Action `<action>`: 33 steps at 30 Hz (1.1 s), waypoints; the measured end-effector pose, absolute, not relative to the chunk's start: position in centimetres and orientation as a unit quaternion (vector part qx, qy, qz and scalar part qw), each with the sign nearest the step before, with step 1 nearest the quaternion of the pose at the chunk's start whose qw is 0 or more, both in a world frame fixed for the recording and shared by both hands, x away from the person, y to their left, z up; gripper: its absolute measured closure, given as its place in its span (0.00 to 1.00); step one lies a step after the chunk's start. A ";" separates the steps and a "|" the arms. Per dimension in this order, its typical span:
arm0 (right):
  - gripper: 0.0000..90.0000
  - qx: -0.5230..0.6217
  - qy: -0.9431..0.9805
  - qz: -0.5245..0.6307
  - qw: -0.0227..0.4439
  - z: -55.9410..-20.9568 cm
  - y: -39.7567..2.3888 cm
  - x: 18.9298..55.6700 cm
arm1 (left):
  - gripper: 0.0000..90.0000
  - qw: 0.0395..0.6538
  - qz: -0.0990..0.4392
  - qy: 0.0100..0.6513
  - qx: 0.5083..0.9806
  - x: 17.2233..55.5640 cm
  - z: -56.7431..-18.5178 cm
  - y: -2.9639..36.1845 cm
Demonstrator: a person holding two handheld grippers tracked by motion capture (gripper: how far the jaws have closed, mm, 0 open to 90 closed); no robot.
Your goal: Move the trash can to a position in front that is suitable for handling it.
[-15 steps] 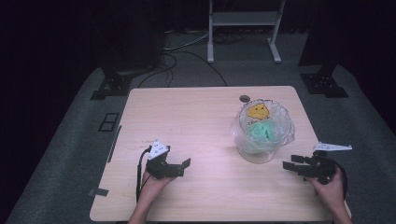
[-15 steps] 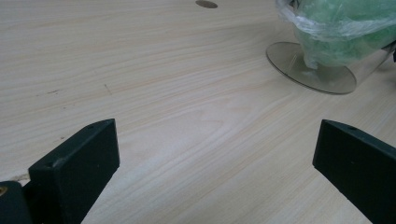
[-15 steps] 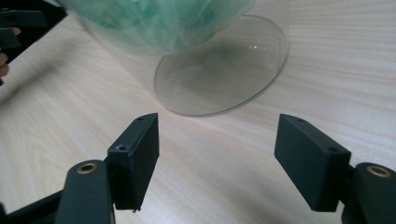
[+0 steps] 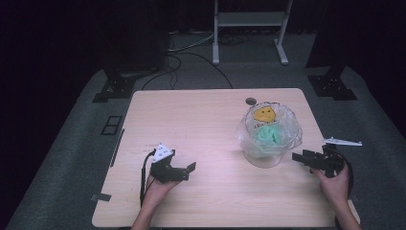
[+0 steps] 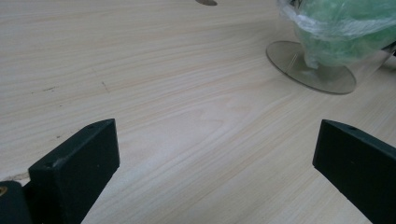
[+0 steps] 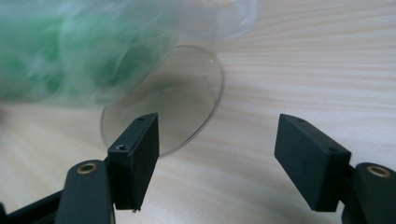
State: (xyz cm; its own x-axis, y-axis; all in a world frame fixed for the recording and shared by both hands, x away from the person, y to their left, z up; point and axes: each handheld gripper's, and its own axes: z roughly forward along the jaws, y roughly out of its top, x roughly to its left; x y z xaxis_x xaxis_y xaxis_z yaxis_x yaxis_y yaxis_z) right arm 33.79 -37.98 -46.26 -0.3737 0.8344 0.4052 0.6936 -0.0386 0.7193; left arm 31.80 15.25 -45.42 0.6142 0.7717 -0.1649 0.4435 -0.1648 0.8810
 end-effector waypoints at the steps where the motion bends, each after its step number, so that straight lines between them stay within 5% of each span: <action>1: 0.33 0.560 0.686 0.458 0.078 -46.2 -38.0 34.0 | 0.00 0.503 0.163 0.406 0.746 31.7 -45.3 15.2; 33: 0.34 0.528 0.734 0.417 0.091 -42.9 -30.0 39.1 | 0.00 0.527 0.158 0.410 0.727 31.7 -43.0 17.2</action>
